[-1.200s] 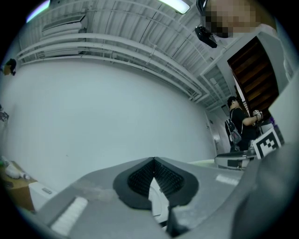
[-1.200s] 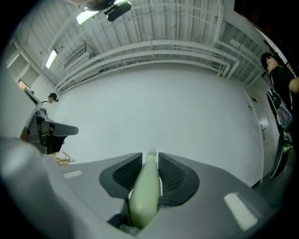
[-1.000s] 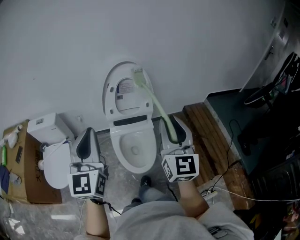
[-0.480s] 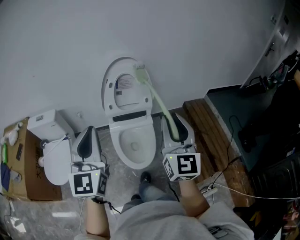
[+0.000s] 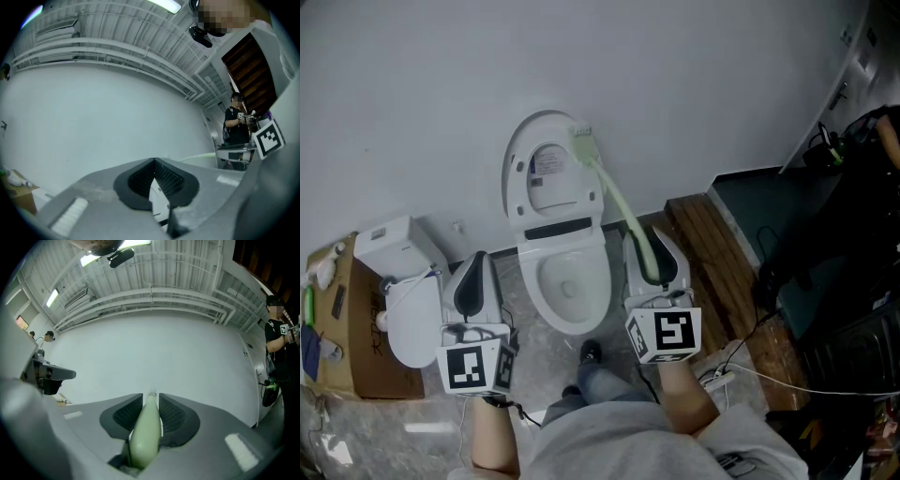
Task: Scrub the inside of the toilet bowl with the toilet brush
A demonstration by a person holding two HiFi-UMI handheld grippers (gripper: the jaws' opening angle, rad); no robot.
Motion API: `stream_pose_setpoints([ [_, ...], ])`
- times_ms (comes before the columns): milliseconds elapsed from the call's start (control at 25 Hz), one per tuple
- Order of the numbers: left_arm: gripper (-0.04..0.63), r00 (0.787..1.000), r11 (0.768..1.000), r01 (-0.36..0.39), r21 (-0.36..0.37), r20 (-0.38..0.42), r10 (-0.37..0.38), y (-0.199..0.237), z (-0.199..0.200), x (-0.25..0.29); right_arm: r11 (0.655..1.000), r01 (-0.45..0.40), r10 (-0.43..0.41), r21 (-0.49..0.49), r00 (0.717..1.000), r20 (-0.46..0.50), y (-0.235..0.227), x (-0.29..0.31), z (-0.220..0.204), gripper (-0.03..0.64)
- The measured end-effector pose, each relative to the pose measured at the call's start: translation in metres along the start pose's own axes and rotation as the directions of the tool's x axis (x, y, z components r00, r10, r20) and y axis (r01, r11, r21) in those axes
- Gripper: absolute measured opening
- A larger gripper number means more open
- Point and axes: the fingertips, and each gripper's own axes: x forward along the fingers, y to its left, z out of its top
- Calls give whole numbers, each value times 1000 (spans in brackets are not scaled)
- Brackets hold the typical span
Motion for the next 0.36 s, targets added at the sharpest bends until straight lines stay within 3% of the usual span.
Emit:
stream_pose_setpoints([
  [360,3,1000,1000,0,0,-7,0,2,-4,-2,1000,-3,3,3,1000,0,2,-1,-2,106],
])
